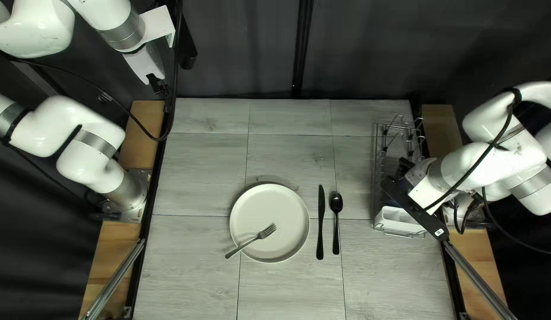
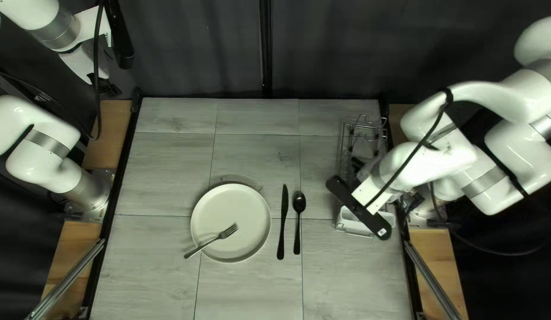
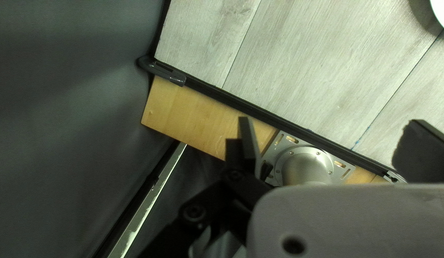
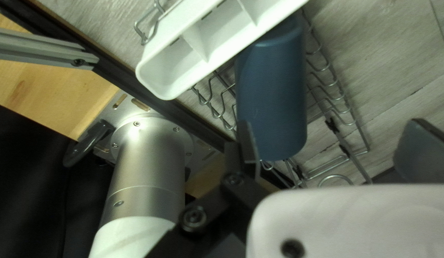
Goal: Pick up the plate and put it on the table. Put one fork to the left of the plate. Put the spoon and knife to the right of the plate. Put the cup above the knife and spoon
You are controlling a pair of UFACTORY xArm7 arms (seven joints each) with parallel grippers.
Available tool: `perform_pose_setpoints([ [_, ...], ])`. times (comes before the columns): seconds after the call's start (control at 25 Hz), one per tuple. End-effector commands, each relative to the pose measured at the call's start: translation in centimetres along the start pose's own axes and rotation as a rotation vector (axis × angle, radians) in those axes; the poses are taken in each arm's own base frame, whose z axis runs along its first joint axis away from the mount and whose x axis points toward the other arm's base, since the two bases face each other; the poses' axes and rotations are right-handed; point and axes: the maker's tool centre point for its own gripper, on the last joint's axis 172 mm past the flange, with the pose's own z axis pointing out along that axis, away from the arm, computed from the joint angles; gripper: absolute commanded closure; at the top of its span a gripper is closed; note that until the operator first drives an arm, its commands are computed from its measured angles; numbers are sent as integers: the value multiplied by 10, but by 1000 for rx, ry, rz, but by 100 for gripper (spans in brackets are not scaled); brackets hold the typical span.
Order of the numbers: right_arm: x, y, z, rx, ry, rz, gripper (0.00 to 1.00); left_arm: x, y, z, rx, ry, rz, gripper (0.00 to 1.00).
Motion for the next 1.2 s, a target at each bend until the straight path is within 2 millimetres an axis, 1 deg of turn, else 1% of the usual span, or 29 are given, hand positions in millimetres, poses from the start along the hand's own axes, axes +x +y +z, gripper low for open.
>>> perform_pose_setpoints([
  [0.04,2,-1,35,15,9,-133,0,0,0,0,0,0,0,0],
  [0.2,-5,5,53,24,36,-158,0,0,0,0,0,0,0,0],
  [0.44,-13,4,81,50,48,-126,0,0,0,0,0,0,0,0],
  [0.64,-22,4,94,45,23,-72,0,0,0,0,0,0,0,0],
  [0.84,-27,5,110,50,17,-50,0,0,0,0,0,0,0,0],
  [1.0,-29,4,119,59,27,-36,0,0,0,0,0,0,0,0],
  [1.04,-29,4,119,63,29,-31,69,0,0,0,0,0,0,0],
  [1.08,-29,3,119,65,27,-28,100,0,0,0,0,0,0,0],
  [1.16,-27,4,109,65,24,-20,100,0,0,0,0,0,0,0],
  [1.2,-27,5,100,61,19,-15,100,0,0,0,0,0,0,0],
])
